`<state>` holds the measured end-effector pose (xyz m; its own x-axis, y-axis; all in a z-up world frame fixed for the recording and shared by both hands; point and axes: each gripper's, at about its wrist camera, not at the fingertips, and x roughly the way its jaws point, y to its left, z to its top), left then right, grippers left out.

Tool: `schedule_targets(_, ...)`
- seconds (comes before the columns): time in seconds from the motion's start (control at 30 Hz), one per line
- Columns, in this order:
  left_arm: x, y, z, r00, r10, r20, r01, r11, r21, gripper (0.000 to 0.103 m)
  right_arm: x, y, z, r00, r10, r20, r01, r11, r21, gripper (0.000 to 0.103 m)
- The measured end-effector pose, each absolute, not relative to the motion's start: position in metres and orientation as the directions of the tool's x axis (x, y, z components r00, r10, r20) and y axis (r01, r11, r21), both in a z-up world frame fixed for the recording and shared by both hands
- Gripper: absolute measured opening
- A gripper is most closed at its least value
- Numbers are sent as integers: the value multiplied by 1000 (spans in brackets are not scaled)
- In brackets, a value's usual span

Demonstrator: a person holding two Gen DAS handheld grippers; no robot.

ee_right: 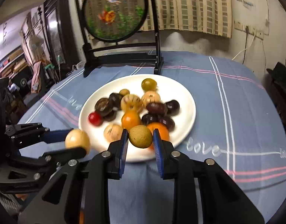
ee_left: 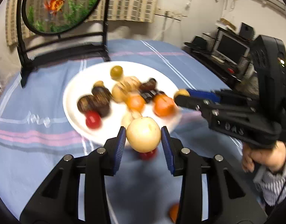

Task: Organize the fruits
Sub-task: 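Lower both held fruits onto the white plate and open both tools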

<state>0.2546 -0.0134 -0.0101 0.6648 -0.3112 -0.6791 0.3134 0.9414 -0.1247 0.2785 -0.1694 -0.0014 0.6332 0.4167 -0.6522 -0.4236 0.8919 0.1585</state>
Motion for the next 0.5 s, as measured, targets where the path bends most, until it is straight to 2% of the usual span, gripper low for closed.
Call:
schedule_targets(0.17,291,-18,-24,670,-250,-699,262,961,-93,40,310,-157,-17,619,438,-652,-417,886,200,28)
schedule_targets(0.2,296,-17,-27,667,-243,-704,251,963,-95,41,314,-158,-19,609,445,-656,-416,884,214,31)
schedule_targets(0.23,299,-16,-29,674,-233,-701,237,967,-93,43,318,-158,-19,602,442,-665,-410,886,218,52)
schedule_targets(0.27,302,-14,-30,676,-226,-702,229,969,-91,49,319,-161,-19,614,434,-659,-396,892,218,68)
schedule_targets(0.37,302,-10,-30,683,-227,-694,218,971,-102,60,316,-168,-15,635,448,-630,-394,889,235,68)
schedule_targets(0.43,300,-6,-28,683,-238,-691,220,968,-117,63,313,-171,-12,642,454,-618,-390,887,247,68)
schedule_targets(0.5,294,-4,-25,689,-240,-684,220,968,-118,72,308,-175,-7,641,468,-608,-393,881,264,68)
